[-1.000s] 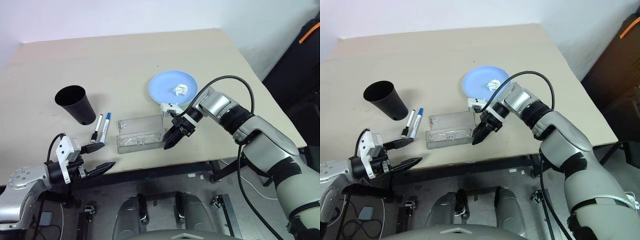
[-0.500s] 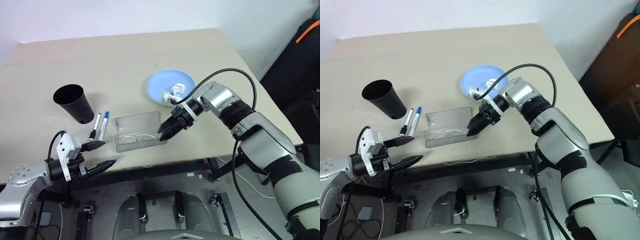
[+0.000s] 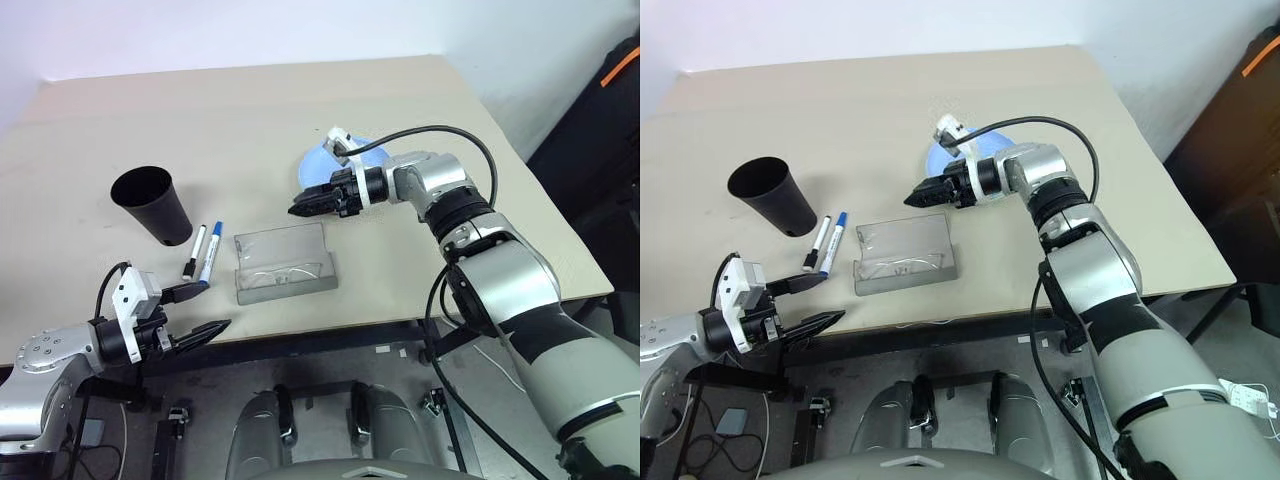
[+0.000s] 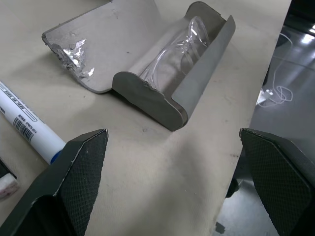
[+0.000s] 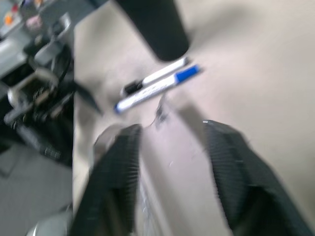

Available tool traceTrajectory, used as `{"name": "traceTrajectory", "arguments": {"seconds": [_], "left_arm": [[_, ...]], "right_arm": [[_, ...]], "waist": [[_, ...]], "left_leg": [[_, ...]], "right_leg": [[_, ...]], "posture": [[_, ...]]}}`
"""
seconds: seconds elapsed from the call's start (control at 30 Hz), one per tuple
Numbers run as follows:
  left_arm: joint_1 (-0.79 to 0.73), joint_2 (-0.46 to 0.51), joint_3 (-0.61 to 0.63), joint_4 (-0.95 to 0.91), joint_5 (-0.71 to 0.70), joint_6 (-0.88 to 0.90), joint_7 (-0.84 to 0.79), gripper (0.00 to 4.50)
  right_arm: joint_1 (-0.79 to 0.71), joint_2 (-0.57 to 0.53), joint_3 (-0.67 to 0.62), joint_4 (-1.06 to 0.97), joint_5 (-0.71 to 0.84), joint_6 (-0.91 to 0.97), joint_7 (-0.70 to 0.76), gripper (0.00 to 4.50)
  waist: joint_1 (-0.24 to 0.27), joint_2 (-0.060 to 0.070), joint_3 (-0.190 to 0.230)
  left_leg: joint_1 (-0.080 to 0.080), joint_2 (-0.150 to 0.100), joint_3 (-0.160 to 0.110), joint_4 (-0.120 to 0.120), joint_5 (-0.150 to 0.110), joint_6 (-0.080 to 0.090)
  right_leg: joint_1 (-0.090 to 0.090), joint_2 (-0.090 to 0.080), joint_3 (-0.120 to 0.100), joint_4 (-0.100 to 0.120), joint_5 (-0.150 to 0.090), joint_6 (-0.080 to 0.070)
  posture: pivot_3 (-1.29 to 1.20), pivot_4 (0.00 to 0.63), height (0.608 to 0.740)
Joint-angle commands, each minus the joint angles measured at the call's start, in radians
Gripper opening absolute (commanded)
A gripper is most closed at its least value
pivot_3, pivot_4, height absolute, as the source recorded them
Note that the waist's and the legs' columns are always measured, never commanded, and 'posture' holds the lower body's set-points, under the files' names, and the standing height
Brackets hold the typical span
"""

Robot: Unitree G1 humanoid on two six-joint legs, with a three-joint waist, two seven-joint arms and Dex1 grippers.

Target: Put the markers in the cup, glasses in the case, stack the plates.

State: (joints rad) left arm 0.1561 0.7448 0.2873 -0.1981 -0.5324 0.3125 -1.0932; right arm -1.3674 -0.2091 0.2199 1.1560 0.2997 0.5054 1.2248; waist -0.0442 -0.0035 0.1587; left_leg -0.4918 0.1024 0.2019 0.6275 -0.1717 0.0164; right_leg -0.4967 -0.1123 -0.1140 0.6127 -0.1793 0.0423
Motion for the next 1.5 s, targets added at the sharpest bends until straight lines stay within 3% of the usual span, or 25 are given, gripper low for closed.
{"name": "traceTrajectory", "arguments": {"seconds": [0.03,0.1,0.23,0.6,1.03,1.2,1.5], "left_arm": [[-0.006,0.008,0.011,-0.003,-0.003,-0.022,-0.01,4.5],[-0.007,0.008,0.014,-0.001,-0.003,-0.024,-0.011,4.5],[-0.007,0.009,0.018,0.0,-0.006,-0.026,-0.011,4.5],[0.032,0.017,0.049,-0.02,-0.024,-0.018,-0.014,4.5],[0.07,0.012,0.065,-0.024,-0.02,-0.037,-0.021,4.5],[0.084,0.007,0.065,-0.071,-0.026,-0.015,0.003,4.5],[0.07,0.017,0.059,-0.125,-0.044,0.042,0.043,4.5]], "right_arm": [[-0.045,0.03,-0.061,0.02,-0.034,-0.08,-0.079,0.58],[-0.037,0.049,-0.056,0.029,-0.08,-0.162,-0.12,0.03],[-0.009,0.081,-0.014,0.051,-0.199,-0.341,-0.18,0.03],[0.018,0.141,0.007,0.132,-0.371,-0.488,-0.212,0.03],[0.011,0.176,0.019,0.181,-0.505,-0.522,-0.271,0.03],[0.001,0.168,0.021,0.185,-0.533,-0.504,-0.224,0.03],[-0.07,0.137,-0.034,0.166,-0.49,-0.429,0.001,0.03]], "waist": [[-0.001,0.0,0.0],[-0.003,0.0,0.0],[-0.002,0.0,0.0],[-0.002,0.0,0.0],[-0.003,0.0,0.0],[-0.002,0.0,0.0],[-0.004,0.0,0.0]], "left_leg": [[0.0,0.0,0.0,0.0,0.0,0.0],[0.0,0.0,0.0,0.0,0.0,-0.001],[0.001,0.0,0.0,0.001,0.001,-0.002],[0.002,0.0,0.0,0.001,0.002,-0.002],[0.002,0.001,0.0,0.0,0.002,-0.004],[0.002,0.001,0.0,0.0,0.002,-0.004],[0.002,0.001,0.0,0.0,0.002,-0.004]], "right_leg": [[0.0,0.0,0.0,0.0,0.0,0.0],[0.0,0.0,0.0,0.0,0.0,0.0],[0.0,0.0,0.0,0.001,0.0,0.0],[0.0,0.0,0.0,0.002,0.0,0.0],[0.0,0.001,0.0,0.004,0.0,0.0],[0.0,0.0,0.0,0.004,0.0,0.0],[0.001,0.001,0.0,0.004,0.0,0.0]], "posture": [[0.0,0.15,0.711],[0.0,0.15,0.711],[0.0,0.15,0.711],[0.0,0.15,0.711],[0.0,0.15,0.711],[0.0,0.15,0.711],[0.0,0.15,0.711]]}}
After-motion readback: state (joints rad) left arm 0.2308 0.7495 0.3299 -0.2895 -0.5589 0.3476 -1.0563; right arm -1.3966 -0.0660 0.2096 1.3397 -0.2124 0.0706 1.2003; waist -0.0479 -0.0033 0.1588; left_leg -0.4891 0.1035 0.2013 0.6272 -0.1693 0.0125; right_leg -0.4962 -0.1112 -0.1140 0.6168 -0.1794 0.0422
